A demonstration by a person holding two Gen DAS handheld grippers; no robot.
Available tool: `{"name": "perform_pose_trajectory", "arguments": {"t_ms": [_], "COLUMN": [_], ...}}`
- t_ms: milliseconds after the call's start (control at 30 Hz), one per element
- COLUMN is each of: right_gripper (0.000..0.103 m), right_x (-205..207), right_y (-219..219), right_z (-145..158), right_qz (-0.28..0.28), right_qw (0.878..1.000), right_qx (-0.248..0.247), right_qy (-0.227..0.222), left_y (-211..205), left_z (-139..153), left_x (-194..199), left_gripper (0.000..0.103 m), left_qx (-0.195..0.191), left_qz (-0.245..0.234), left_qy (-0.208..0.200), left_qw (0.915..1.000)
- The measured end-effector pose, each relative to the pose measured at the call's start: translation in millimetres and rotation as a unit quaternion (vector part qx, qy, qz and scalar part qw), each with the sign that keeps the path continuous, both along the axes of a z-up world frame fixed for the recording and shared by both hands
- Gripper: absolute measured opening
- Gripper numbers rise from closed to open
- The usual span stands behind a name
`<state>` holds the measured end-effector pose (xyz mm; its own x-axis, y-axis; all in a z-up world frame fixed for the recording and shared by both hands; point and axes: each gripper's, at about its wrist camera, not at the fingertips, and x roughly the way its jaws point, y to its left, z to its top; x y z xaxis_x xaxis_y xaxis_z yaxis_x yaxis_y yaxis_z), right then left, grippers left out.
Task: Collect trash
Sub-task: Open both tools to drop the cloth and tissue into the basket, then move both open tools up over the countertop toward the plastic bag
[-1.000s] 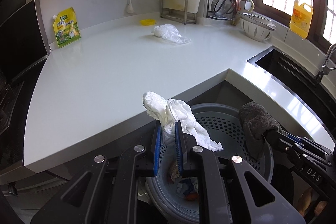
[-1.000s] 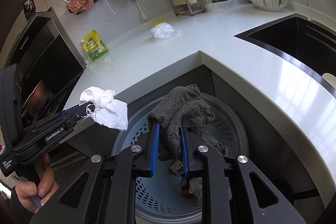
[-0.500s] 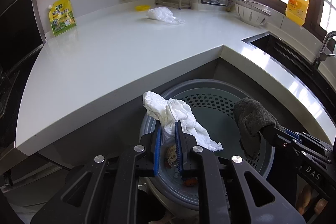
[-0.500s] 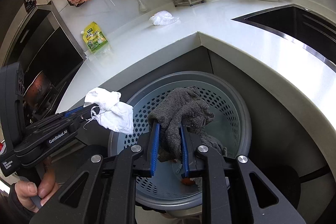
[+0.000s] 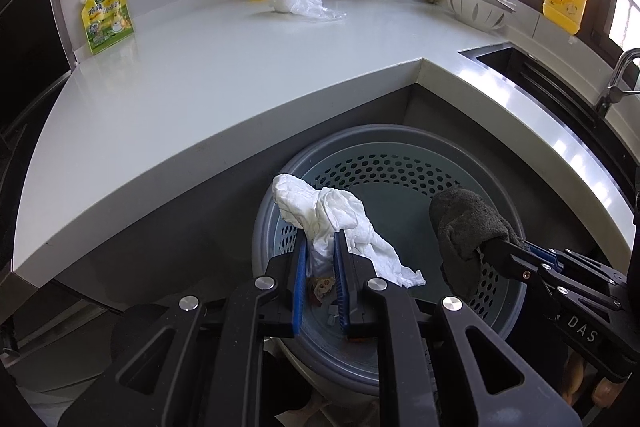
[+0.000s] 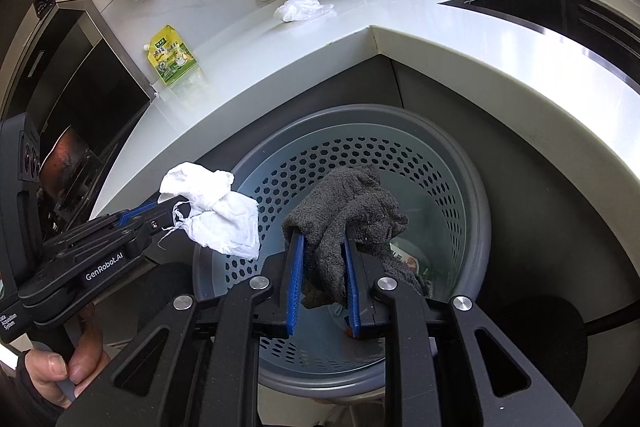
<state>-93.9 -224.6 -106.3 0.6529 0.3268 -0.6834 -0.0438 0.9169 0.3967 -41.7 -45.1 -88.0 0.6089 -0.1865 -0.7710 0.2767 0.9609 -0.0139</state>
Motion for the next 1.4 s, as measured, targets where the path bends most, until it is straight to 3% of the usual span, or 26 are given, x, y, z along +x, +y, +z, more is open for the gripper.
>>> {"name": "perform_pose_trajectory", "arguments": {"t_ms": [400, 500, 600, 667, 700, 767, 933, 1133, 1400], "right_gripper": [0.019, 0.026, 0.036, 0.051, 0.052, 0.053, 0.057, 0.060, 0.064], "right_x": [7.0, 7.4, 6.5, 6.4, 5.6, 4.9, 3.8, 3.0, 1.1], "right_y": [-0.6, -0.2, -0.9, -2.4, -3.2, -4.7, -6.1, -5.0, -3.1], "right_z": [-11.3, -12.4, -11.0, -8.6, -7.4, -6.3, -7.1, -5.9, 0.7], "right_qz": [-0.003, -0.003, -0.006, -0.009, -0.012, -0.014, -0.015, -0.014, -0.016], "right_qw": [1.000, 1.000, 1.000, 1.000, 1.000, 1.000, 1.000, 1.000, 1.000], "right_qx": [0.003, 0.005, 0.006, 0.005, 0.006, 0.008, 0.013, 0.006, -0.004], "right_qy": [0.013, 0.015, 0.010, 0.003, -0.001, -0.004, -0.003, -0.008, -0.017], "left_y": [2.6, 6.2, 9.4, 10.4, 11.1, 11.7, 12.3, 15.3, 18.2], "left_z": [-12.4, -12.8, -13.2, -12.3, -11.6, -9.8, -7.6, -5.8, -2.0], "left_x": [5.0, 6.1, 5.4, 4.4, 3.8, 2.9, 2.2, 0.6, -2.3], "left_gripper": [0.016, 0.018, 0.029, 0.039, 0.043, 0.049, 0.052, 0.063, 0.070], "left_qx": [0.001, 0.000, -0.002, -0.001, -0.001, -0.001, -0.002, -0.008, -0.007], "left_qz": [0.004, 0.010, 0.015, 0.019, 0.020, 0.023, 0.026, 0.030, 0.039], "left_qy": [0.019, 0.021, 0.022, 0.019, 0.017, 0.013, 0.011, 0.008, -0.001], "left_qw": [0.9998, 0.9997, 0.9996, 0.9996, 0.9996, 0.9996, 0.9996, 0.9995, 0.9992]}}
